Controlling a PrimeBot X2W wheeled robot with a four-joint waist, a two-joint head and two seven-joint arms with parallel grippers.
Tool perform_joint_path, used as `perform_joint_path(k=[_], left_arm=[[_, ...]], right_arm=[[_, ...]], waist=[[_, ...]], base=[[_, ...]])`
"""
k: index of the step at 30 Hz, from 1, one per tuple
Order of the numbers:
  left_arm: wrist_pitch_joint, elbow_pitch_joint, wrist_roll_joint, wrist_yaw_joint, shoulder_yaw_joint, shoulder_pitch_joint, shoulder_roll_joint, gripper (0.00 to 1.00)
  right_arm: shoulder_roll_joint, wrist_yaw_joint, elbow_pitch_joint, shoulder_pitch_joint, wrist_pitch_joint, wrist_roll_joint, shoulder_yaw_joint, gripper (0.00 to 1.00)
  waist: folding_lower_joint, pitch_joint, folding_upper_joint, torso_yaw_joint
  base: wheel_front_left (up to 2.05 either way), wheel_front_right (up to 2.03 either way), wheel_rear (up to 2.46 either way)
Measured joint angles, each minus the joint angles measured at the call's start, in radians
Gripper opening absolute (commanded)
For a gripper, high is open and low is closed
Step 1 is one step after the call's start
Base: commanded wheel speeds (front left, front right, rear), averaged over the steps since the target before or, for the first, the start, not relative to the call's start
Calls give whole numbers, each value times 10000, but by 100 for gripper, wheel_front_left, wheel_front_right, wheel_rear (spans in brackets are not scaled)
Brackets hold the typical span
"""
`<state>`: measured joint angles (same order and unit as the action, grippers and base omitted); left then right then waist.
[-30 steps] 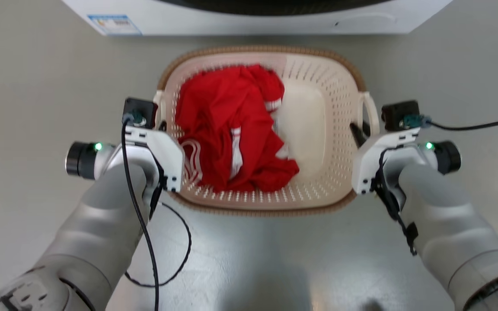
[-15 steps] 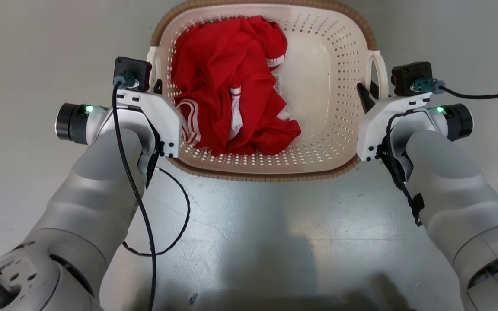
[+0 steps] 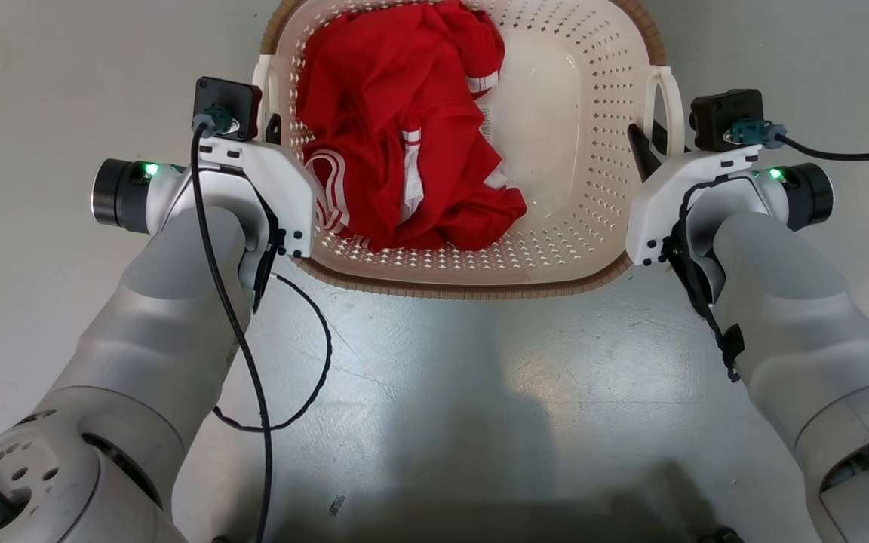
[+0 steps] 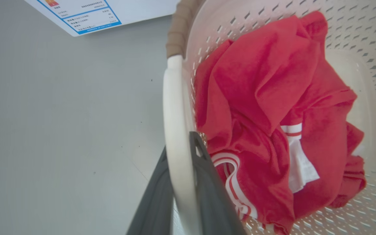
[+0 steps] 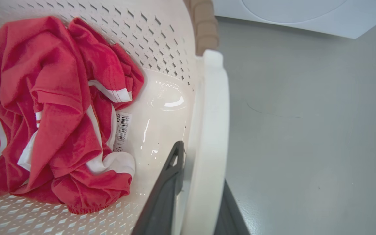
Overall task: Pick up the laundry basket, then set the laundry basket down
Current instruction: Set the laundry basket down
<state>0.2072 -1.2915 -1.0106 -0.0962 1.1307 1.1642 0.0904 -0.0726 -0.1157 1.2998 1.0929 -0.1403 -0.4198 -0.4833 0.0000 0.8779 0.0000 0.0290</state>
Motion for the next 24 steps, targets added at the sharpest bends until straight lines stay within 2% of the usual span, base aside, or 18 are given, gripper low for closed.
perform_joint_path(k=[16,24], left_arm=[[144,0,-4,-2,-15,170,-25,0],[144,0,-4,-2,8,206,-25,0]], right_arm=[[2,-4,2,171,-54,936,878,0],[2,-75,-2,170,-52,1030,1058,0]], waist=[[0,268,0,22],[0,337,0,-20]], base=[[0,0,0],[0,0,0]])
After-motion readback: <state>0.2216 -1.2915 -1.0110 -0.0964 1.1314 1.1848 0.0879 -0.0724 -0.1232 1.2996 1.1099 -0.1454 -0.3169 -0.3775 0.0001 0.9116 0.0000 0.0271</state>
